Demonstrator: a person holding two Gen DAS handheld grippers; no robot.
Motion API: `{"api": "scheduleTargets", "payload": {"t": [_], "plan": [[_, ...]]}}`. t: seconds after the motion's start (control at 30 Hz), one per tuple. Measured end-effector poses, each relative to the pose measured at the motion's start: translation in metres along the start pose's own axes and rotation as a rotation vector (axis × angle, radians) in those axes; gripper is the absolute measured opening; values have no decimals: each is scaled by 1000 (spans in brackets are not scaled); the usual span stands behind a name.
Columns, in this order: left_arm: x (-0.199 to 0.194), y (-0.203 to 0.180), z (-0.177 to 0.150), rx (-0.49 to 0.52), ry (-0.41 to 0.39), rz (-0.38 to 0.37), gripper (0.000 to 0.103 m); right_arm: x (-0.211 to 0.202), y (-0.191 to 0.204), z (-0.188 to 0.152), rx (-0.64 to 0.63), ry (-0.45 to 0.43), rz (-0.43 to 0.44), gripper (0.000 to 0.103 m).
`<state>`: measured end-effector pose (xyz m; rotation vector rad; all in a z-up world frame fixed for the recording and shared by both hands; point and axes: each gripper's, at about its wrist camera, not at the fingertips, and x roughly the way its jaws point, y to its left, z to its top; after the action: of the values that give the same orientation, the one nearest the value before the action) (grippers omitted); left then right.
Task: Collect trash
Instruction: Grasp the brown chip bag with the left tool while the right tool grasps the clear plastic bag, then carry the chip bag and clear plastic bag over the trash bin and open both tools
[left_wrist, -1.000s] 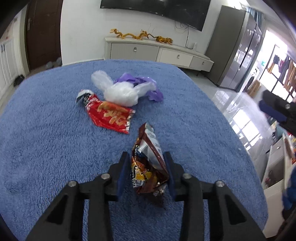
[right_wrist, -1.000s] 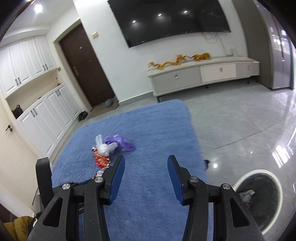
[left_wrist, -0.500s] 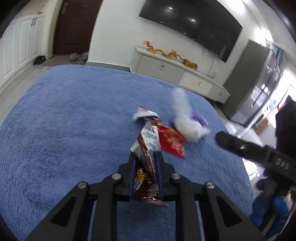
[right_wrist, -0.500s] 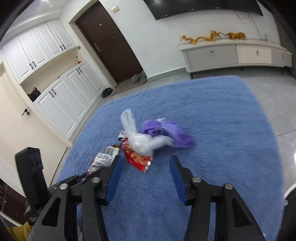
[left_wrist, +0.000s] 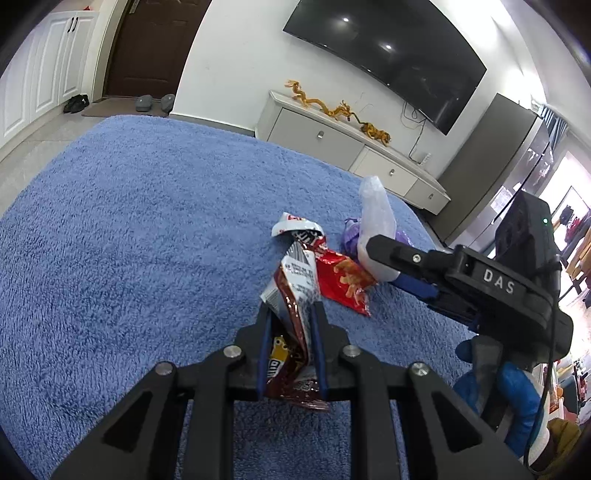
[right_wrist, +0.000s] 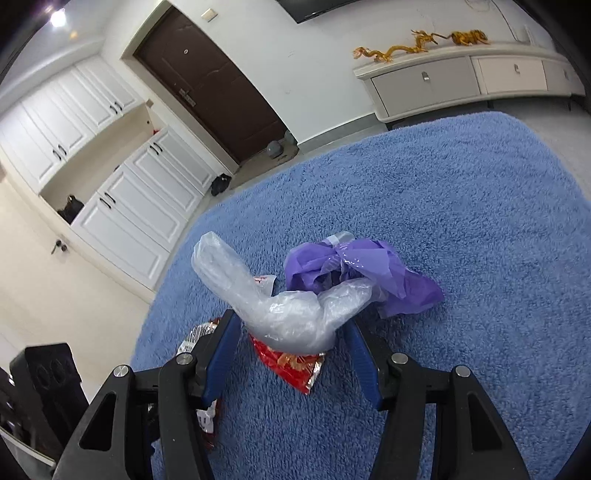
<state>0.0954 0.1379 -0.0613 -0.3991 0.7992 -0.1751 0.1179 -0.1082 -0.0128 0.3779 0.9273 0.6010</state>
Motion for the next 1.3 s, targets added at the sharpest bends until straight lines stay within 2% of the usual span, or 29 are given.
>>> {"api": "scheduleTargets", "payload": {"t": [0.07, 0.1, 0.27, 0.53, 0.7, 0.97, 1.17, 1.3], "plan": [[1, -2, 0, 1, 0, 2, 19, -1, -5, 0, 22, -14, 6, 52], [1, -1, 0, 3, -1, 2, 19, -3, -7, 0, 25, -20, 4, 43], [-1, -6, 1, 14, -11, 9, 19, -16, -4, -5, -17, -33, -16, 35], [-32, -13, 0, 29, -66, 34, 19, -62, 18, -17, -61, -79, 21, 34], [-62, -20, 3, 32, -111, 44, 19, -97, 31, -28, -50, -105, 81, 34], [-108, -55, 2, 116, -190, 34, 19, -165, 50, -41, -74, -215, 96, 34], [-129, -97, -2, 197, -225, -3, 19, -226, 49, -50, -76, -333, 57, 34], [-131, -132, -5, 251, -226, -40, 19, -270, 40, -60, -81, -411, -22, 34]]}}
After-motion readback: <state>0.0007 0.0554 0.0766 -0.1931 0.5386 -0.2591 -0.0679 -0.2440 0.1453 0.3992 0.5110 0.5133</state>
